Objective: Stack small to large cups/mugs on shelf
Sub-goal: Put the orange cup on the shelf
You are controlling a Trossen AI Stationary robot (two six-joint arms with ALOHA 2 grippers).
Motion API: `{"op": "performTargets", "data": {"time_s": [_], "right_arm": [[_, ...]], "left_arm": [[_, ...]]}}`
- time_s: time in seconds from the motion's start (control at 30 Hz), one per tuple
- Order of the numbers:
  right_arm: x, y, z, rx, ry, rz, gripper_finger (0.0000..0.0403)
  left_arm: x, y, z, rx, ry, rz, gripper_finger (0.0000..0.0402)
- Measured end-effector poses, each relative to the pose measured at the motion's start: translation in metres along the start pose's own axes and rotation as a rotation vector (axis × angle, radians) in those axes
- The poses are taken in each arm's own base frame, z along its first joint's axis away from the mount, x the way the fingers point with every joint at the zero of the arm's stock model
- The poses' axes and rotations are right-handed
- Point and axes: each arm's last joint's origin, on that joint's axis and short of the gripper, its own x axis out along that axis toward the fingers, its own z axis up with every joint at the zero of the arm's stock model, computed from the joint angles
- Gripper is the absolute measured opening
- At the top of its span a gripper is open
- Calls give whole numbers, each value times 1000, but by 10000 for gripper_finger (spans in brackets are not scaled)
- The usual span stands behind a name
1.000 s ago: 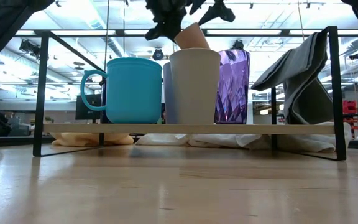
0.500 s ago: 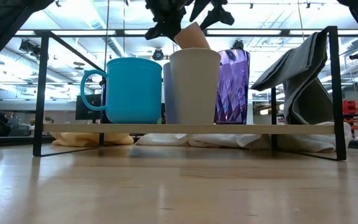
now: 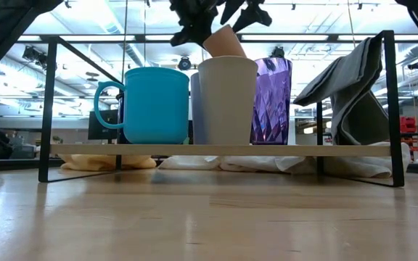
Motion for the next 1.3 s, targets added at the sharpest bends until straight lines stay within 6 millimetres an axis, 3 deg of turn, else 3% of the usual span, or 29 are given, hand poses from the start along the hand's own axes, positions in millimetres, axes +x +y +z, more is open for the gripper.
{"op": "performTargets", "data": {"time_s": [0.3,0.53,0.73,0.93,1.3], "right_arm": [[-21,12,-17,-259,90,87,199],[-35,31,-38,-691,170,215,199],[-33,57,-47,-1082,117,45,199],[-25,55,-41,-1135,103,-72,199],[-26,69,-42,-1201,32,-46,199]], "left_arm": [[-1,3,-3,44,49,-32,9],[-1,9,-3,52,81,-94,9],[-2,7,-4,60,92,-146,9],[-2,4,-5,52,98,-167,9],[2,-3,-1,49,71,-229,9]]}}
